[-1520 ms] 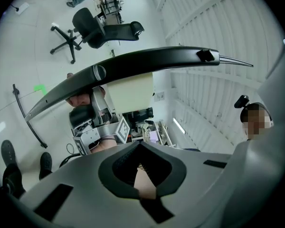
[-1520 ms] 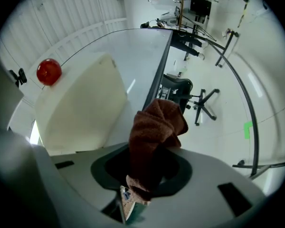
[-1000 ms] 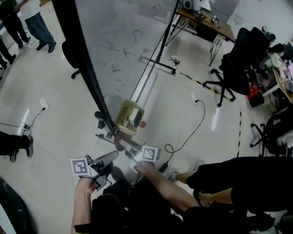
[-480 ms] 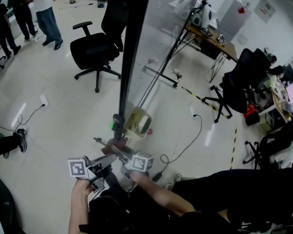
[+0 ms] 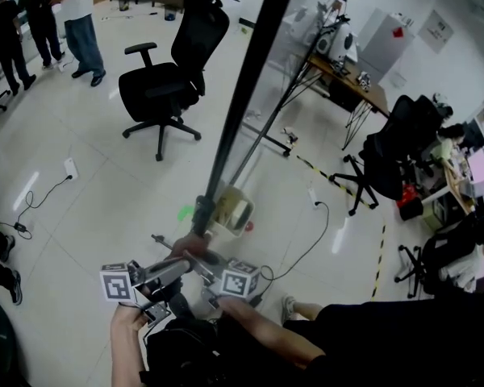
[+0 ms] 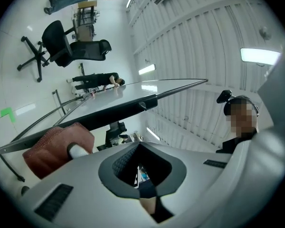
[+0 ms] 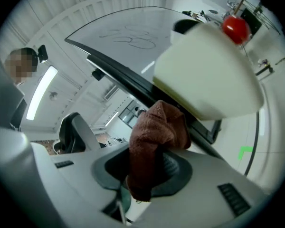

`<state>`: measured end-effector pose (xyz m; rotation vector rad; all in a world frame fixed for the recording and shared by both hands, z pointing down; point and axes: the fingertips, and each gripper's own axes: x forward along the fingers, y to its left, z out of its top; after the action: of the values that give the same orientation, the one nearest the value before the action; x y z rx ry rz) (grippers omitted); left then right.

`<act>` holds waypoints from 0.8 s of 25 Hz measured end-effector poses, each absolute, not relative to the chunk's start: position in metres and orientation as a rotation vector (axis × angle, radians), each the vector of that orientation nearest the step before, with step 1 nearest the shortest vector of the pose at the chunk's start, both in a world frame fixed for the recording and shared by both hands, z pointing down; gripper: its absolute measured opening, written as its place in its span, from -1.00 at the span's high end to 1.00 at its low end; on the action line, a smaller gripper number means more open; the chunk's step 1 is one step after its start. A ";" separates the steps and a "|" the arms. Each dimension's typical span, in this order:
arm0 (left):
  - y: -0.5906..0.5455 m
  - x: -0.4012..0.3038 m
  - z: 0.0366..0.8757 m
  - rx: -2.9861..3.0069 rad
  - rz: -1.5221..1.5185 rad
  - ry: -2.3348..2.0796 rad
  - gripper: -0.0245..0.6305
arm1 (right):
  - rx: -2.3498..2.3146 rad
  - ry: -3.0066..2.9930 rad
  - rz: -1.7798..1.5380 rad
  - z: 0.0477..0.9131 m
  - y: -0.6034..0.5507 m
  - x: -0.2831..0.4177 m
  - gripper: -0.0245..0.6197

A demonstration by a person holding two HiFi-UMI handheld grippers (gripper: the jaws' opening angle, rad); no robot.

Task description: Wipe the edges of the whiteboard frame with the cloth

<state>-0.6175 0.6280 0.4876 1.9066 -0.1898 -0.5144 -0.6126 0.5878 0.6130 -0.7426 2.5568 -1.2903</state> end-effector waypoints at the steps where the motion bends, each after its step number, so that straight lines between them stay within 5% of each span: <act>1: 0.630 -0.618 0.483 1.914 -0.519 -0.180 0.96 | -0.758 2.550 -1.252 0.600 0.583 -0.612 0.58; 20: 0.624 -0.624 0.427 1.942 -0.604 -0.186 0.96 | -0.785 2.540 -0.883 0.466 0.571 -0.606 0.58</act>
<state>-0.6236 0.6242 0.4274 1.9418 -0.1863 -0.6043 -0.6058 0.5711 0.4662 -0.7849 2.5396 -0.8829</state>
